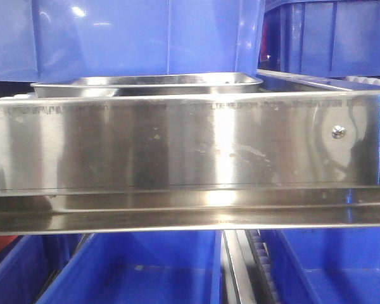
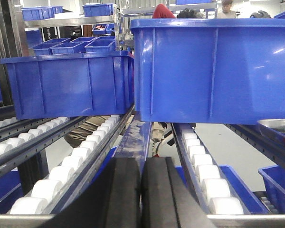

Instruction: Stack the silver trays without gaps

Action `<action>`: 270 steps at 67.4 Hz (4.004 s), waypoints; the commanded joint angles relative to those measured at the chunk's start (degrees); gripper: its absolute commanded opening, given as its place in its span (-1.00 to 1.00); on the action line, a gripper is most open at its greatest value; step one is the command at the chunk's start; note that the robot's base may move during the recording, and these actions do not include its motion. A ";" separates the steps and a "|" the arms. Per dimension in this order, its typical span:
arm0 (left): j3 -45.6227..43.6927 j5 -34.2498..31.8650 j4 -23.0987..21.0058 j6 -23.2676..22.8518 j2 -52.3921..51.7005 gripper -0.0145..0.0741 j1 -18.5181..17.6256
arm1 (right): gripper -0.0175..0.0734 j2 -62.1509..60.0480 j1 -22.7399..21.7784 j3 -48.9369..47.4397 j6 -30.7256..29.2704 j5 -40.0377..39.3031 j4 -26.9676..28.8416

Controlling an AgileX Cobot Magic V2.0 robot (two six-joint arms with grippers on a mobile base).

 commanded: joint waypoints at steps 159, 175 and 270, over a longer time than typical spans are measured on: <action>-70.40 48.05 9.51 -32.31 79.42 -0.70 -25.82 | -0.60 86.78 25.70 -77.23 40.81 50.45 -13.23; -81.58 53.58 10.27 -32.31 88.28 -0.70 -28.02 | -0.60 92.55 27.88 -83.36 43.65 53.42 -13.75; -79.98 53.00 10.55 -33.67 92.11 -0.15 -28.93 | -0.07 100.52 32.34 -90.68 48.77 56.98 -15.77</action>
